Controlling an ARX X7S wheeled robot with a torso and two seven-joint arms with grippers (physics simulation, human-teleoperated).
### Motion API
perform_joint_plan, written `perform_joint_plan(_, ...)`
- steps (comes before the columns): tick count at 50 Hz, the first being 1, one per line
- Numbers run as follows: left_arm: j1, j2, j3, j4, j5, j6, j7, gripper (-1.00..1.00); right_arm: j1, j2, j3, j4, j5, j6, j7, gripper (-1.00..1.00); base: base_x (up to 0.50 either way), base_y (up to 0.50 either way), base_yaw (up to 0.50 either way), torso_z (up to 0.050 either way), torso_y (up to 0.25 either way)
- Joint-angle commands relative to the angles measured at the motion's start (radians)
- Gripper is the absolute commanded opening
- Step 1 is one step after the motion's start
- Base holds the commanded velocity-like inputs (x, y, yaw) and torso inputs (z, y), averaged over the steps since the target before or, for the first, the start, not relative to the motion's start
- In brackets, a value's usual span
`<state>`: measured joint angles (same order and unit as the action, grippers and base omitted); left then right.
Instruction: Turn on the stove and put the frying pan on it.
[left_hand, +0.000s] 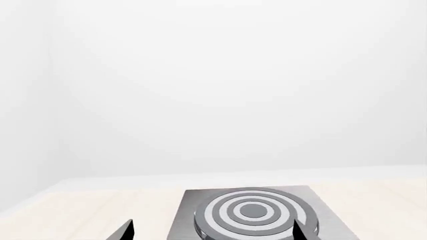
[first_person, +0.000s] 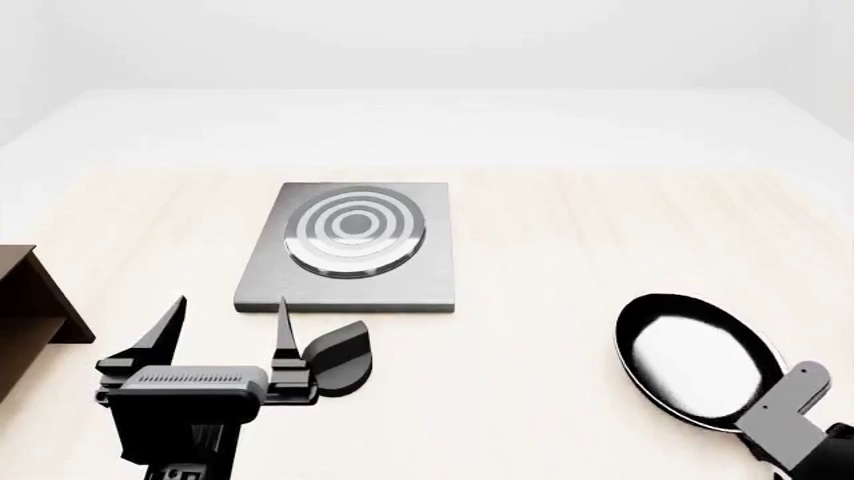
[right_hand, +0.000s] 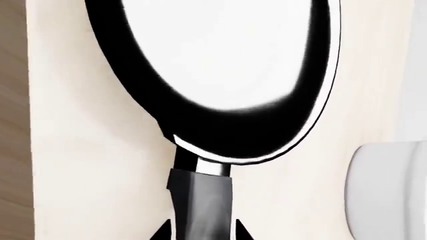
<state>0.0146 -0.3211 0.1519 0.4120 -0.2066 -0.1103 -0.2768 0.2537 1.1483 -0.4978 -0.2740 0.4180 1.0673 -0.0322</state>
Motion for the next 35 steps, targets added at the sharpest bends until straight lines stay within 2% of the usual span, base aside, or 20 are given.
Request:
perform_joint_plan(1, 0.0, -0.003, 0.003, 0.0, -0.001, 0.002, -0.004, 1.0, 0.008, 0.013, 0.077, -0.113, 0.083, -0.019, -0.001, -1.0, 0.0, 0.0, 0.0, 0.0, 0.0)
perform_joint_plan(14, 0.001, -0.007, 0.005, 0.007, -0.006, 0.002, -0.009, 1.0, 0.124, 0.069, 0.143, -0.208, 0.11, 0.036, -0.024, -1.0, 0.0, 0.0, 0.0, 0.0, 0.0)
perform_joint_plan(35, -0.001, -0.015, 0.002, 0.016, -0.016, -0.001, -0.017, 1.0, 0.376, 0.064, 0.078, -0.27, 0.035, 0.133, -0.107, -1.0, 0.0, 0.0, 0.0, 0.0, 0.0)
